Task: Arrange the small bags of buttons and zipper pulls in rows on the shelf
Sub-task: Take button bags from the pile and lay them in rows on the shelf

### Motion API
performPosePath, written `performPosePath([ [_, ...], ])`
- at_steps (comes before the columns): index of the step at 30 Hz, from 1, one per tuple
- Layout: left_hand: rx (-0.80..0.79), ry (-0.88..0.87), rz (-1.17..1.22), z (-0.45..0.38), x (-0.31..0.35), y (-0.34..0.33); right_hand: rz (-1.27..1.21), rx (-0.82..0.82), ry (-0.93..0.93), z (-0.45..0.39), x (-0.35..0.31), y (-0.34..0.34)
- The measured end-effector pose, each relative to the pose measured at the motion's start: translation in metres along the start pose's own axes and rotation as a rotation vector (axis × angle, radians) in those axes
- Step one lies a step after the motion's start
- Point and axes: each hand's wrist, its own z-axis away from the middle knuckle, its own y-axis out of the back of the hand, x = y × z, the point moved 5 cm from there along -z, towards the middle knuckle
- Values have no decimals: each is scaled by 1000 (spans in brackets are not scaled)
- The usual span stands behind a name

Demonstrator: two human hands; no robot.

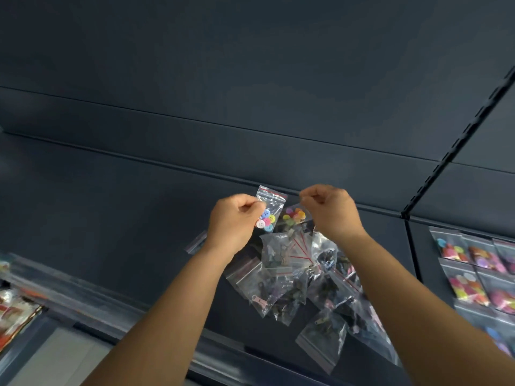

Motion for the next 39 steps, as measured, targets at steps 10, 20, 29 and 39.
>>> performPosePath([
  [10,-63,-29,-73,-15,2,-21,486,-111,-80,-38,44,-13],
  [20,-69,-20,-72,-16,4,-18,297,-55,-48,-34,27,-4],
  [29,-142,-88,73,2,33,-32,-275,41,18,18,-14,36],
  [39,-400,-149,197,59,56,-88,-421,220,-9,84,11,89],
])
